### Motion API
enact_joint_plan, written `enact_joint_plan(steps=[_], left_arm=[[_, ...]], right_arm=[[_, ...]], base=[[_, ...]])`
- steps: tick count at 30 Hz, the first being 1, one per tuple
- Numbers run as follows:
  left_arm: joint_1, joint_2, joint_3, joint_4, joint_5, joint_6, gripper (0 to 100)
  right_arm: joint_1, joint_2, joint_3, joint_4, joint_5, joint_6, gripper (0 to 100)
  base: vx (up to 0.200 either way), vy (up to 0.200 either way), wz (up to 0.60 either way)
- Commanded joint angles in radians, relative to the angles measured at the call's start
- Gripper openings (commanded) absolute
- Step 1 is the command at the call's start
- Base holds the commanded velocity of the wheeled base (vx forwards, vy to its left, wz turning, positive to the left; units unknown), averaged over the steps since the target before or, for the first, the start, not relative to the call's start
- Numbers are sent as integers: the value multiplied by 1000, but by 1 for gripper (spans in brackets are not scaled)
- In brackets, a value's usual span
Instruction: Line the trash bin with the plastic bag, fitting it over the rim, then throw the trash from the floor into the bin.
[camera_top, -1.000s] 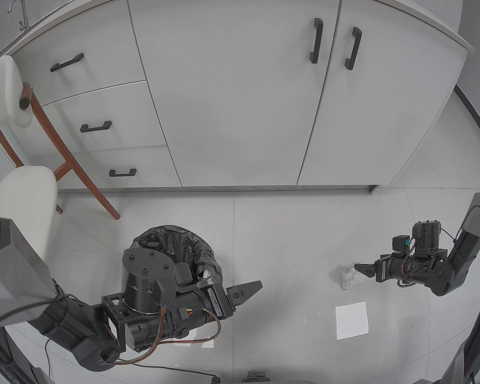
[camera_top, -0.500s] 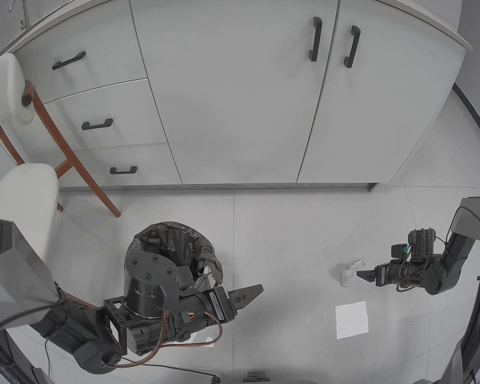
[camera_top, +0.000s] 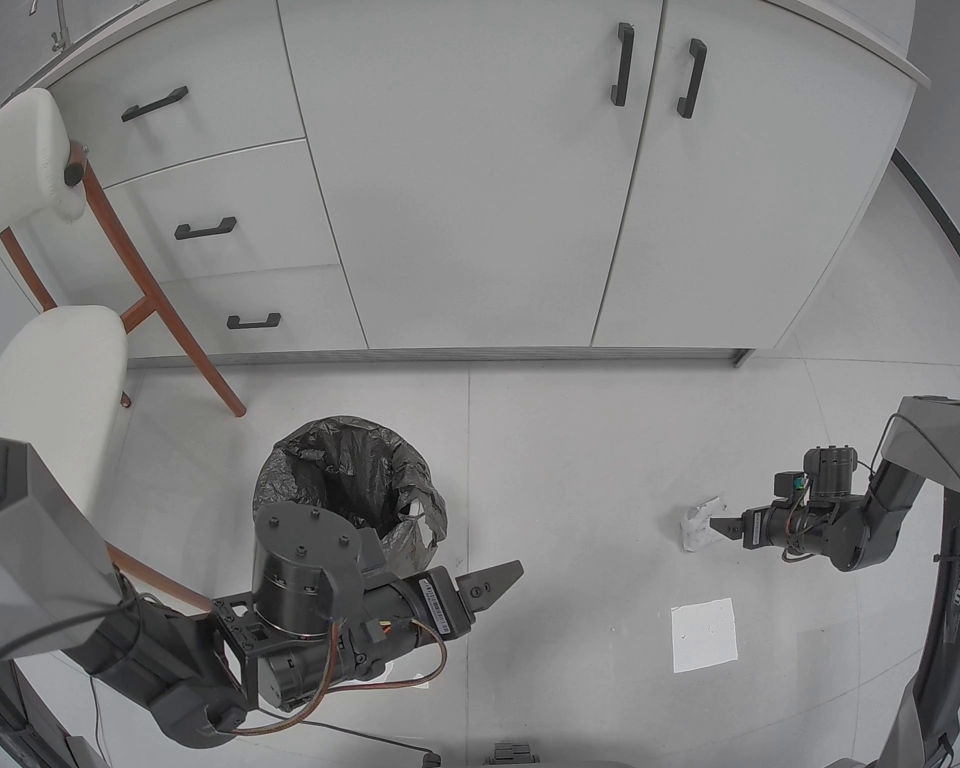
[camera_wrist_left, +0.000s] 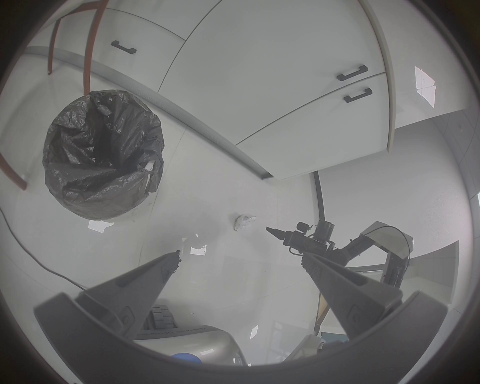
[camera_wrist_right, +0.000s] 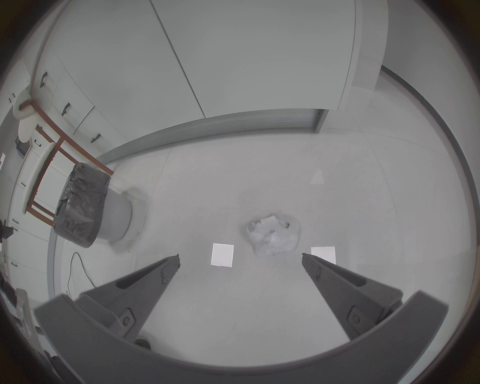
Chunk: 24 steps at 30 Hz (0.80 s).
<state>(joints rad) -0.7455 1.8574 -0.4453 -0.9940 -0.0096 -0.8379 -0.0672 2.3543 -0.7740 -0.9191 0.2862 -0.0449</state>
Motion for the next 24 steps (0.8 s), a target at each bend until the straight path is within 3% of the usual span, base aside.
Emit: enact_joint_plan(steps=[1,5,10,13,24], left_arm=[[2,-6,7,0,3,2,100],[5,-1,11,0,2,2,100],[21,22,8,0,-9,0,100],[29,23,-1,0,-9,2,100],[29,32,2,0,-9,3,100]], right_arm=[[-5,155,-162,2,-9,3,100],[-5,207,-260,43,-50,5,100],[-14,221,-340,123,-51,7,100],[-23,232,-421,221,-51,5,100],[-31,292,-663,462,-47,-3,100]], base=[[0,0,0],[0,0,0],[0,0,0],[200,0,0],[0,0,0]])
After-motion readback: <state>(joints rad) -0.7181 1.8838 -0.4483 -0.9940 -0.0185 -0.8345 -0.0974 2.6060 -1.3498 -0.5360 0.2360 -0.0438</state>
